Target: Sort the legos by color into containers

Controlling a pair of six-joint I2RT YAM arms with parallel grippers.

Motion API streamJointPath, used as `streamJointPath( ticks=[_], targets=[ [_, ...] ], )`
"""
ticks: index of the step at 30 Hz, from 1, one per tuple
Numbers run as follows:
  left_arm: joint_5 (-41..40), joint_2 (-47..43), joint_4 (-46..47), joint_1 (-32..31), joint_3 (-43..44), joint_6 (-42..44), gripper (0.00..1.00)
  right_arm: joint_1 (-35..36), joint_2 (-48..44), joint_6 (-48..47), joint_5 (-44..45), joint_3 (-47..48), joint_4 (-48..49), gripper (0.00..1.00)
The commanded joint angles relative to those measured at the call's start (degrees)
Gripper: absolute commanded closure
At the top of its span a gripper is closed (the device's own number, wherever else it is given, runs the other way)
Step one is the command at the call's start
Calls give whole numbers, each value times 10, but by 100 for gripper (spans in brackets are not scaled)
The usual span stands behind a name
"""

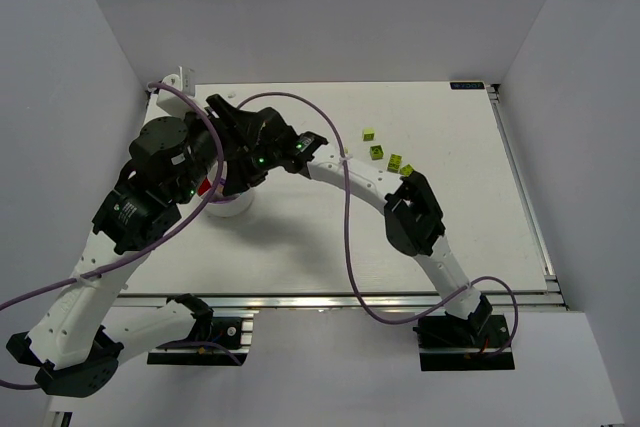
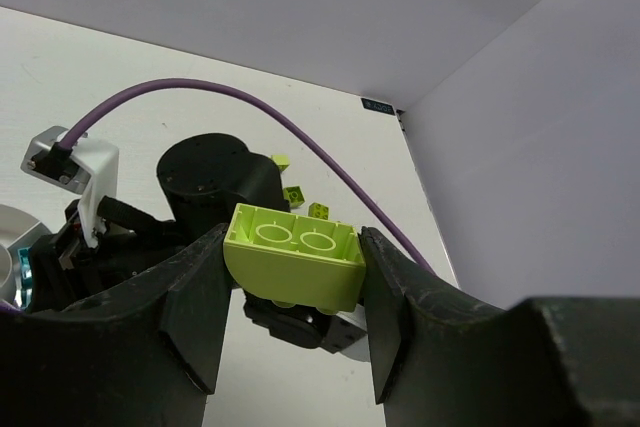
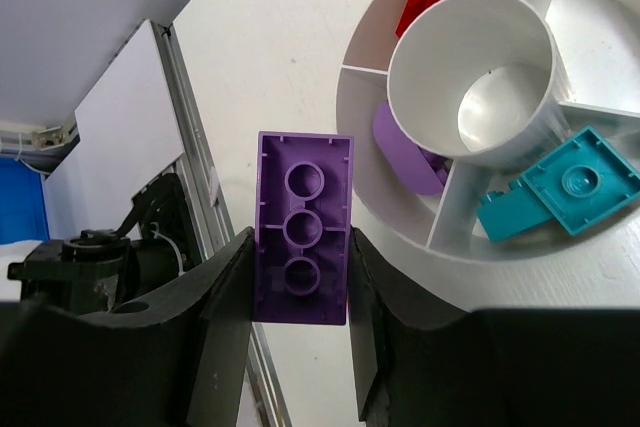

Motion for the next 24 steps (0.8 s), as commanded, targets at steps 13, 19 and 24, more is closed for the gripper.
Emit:
streamJointPath(
  ticks=[13,19,24],
  targets=[
    [-4,-21,7,2,-2,-3,56,16,48,2,26,63,48,100],
    [0,-23,11,2,-14,-6,56,18,59,-6,43,70,49,96],
    [1,-25,18,2,-21,-7,56,18,62,-13,51,68,44,91]
  ],
)
